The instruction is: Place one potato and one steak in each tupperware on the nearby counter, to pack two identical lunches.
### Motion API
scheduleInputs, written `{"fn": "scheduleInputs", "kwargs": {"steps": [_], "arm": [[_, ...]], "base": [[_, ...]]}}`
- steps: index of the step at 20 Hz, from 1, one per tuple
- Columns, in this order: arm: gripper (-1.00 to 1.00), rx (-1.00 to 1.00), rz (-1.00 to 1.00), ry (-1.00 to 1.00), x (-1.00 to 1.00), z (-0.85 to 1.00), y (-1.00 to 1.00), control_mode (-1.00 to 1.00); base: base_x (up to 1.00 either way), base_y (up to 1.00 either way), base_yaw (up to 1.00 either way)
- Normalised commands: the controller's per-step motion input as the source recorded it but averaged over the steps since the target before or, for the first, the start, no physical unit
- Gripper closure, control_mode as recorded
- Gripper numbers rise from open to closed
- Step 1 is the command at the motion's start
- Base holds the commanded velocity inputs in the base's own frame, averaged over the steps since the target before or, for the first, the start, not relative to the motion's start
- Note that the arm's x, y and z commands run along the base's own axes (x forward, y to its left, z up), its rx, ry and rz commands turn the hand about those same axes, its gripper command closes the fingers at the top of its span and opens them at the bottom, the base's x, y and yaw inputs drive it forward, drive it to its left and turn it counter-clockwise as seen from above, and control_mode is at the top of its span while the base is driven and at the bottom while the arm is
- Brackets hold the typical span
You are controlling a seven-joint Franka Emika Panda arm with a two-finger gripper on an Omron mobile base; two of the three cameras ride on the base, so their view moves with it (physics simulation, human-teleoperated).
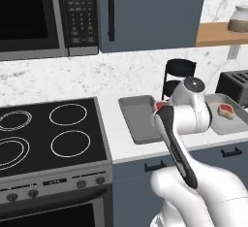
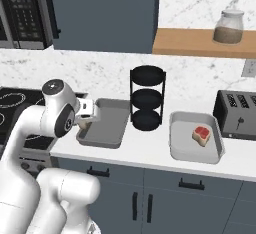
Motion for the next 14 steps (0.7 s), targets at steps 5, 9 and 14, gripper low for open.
{"fn": "scheduleInputs", "kwargs": {"steps": [5, 9, 14], "arm": [[1.00, 0.00, -0.01, 0.26, 1.00, -0.33, 0.22, -1.00], [1.00, -0.03, 0.00, 0.50, 1.00, -0.01, 0.13, -1.00], [1.00, -0.02, 0.00, 0.37, 0.56, -0.17, 0.00, -1.00]], "base": [[0.00, 0.00, 0.00], [0.00, 0.00, 0.00], [0.00, 0.00, 0.00]]}}
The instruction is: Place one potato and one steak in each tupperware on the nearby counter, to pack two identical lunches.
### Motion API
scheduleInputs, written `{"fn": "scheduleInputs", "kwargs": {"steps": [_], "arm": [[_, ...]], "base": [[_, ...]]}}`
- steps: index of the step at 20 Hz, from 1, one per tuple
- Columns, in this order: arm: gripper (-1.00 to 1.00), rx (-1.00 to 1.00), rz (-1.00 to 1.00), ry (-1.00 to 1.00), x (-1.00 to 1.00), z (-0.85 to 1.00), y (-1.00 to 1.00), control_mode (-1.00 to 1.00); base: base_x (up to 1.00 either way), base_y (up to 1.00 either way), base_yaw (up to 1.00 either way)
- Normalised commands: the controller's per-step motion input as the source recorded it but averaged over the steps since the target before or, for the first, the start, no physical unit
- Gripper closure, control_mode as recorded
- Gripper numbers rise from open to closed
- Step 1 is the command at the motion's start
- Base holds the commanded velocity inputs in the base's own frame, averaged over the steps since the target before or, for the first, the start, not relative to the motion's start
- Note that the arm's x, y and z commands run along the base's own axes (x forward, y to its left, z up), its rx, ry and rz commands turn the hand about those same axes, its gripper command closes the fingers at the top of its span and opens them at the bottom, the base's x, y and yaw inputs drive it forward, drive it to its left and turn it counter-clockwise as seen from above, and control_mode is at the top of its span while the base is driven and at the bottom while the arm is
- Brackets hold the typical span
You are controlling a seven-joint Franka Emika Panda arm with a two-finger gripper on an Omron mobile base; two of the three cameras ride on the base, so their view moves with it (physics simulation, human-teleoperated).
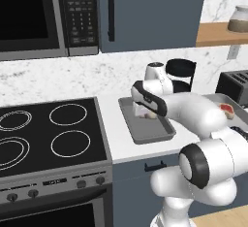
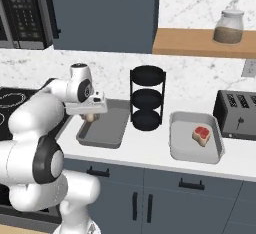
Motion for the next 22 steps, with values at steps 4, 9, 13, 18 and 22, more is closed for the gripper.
{"fn": "scheduleInputs", "kwargs": {"steps": [4, 9, 13, 18, 22], "arm": [[1.00, -0.03, 0.00, -0.03, 0.11, -0.83, 0.00, -1.00], [1.00, -0.01, 0.00, -0.09, 0.38, -0.53, 0.00, -1.00], [1.00, 0.00, -0.02, 0.00, 0.53, -0.02, -0.05, -1.00], [1.00, 0.00, -0.10, 0.00, 0.55, 0.00, -0.12, -1.00], [1.00, 0.00, -0.11, 0.02, 0.51, -0.04, -0.17, -1.00]], "base": [[0.00, 0.00, 0.00], [0.00, 0.00, 0.00], [0.00, 0.00, 0.00], [0.00, 0.00, 0.00], [0.00, 0.00, 0.00]]}}
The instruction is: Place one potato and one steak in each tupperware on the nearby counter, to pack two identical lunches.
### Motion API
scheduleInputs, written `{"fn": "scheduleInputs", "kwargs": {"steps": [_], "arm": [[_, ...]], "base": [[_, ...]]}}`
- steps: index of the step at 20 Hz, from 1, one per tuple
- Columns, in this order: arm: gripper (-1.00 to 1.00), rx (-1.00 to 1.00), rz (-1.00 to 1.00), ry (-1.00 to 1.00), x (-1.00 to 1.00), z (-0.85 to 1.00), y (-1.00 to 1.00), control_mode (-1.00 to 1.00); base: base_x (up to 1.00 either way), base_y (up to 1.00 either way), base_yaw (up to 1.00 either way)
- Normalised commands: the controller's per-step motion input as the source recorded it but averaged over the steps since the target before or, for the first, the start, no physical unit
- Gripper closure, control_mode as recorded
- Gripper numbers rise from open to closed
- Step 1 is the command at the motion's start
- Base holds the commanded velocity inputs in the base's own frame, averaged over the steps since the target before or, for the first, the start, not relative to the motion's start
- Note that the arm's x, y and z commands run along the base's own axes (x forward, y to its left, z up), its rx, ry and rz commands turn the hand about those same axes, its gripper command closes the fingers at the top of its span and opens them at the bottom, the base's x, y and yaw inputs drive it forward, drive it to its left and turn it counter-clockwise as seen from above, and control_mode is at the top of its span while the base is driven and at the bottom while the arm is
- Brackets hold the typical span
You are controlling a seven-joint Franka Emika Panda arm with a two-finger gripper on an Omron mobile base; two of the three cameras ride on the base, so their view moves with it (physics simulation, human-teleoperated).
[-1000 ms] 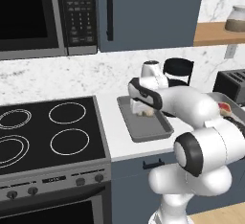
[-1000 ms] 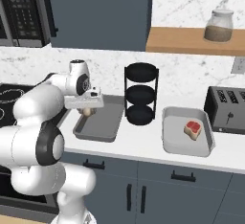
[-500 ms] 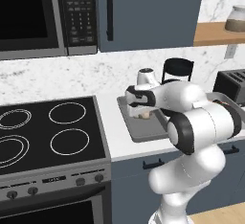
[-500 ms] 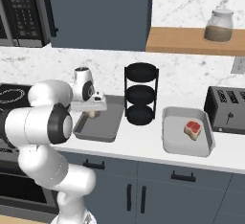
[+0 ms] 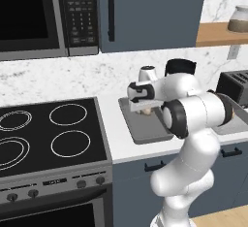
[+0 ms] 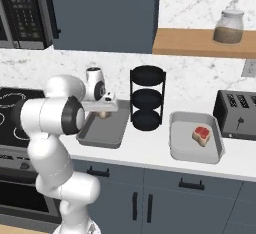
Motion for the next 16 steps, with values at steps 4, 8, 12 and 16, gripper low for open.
{"fn": "scheduleInputs", "kwargs": {"steps": [4, 8, 12, 16], "arm": [[1.00, 0.00, -0.05, 0.01, 0.46, -0.15, -0.02, -1.00], [1.00, 0.00, -0.01, 0.00, 0.23, -0.56, 0.00, -1.00], [1.00, 0.00, -0.01, 0.00, 0.10, -0.63, 0.00, -1.00], [1.00, 0.00, -0.02, 0.00, 0.00, -0.32, 0.00, -1.00]], "base": [[0.00, 0.00, 0.00], [0.00, 0.00, 0.00], [0.00, 0.00, 0.00], [0.00, 0.00, 0.00]]}}
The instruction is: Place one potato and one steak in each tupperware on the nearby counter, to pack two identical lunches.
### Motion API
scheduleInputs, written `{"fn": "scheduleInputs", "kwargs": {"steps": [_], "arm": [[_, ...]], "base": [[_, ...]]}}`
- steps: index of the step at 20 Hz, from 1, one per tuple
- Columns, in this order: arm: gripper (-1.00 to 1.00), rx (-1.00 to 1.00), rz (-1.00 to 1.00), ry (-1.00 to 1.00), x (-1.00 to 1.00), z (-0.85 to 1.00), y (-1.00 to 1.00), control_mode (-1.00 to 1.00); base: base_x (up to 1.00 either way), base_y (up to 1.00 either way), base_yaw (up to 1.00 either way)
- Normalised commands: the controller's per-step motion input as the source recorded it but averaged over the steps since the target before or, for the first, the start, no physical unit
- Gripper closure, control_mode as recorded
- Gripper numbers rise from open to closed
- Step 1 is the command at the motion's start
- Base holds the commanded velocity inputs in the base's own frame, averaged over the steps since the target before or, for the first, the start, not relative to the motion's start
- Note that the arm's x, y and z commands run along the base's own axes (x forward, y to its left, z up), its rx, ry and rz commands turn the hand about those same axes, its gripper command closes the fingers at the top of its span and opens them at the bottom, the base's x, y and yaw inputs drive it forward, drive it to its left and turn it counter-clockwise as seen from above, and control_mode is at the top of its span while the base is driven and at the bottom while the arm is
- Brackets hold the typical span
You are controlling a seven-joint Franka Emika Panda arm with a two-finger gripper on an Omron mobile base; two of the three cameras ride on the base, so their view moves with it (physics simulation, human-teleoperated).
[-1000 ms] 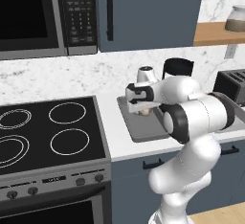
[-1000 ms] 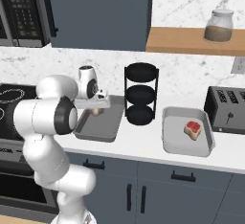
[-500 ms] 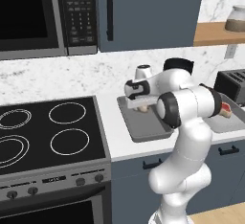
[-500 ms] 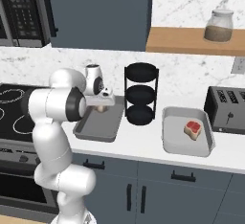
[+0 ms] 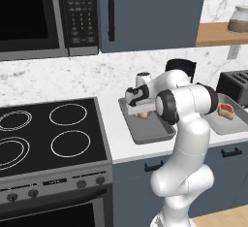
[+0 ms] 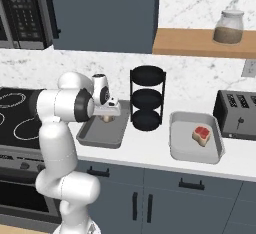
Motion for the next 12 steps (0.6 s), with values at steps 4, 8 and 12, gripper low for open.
{"fn": "scheduleInputs", "kwargs": {"steps": [4, 8, 12], "arm": [[1.00, 0.00, 0.00, -0.01, 0.00, -0.07, 0.00, -1.00], [-1.00, 0.00, 0.00, 0.01, 0.00, 0.00, 0.00, -1.00], [-1.00, 0.00, 0.00, 0.00, 0.00, 0.00, 0.00, -1.00]], "base": [[0.00, 0.00, 0.00], [0.00, 0.00, 0.00], [0.00, 0.00, 0.00]]}}
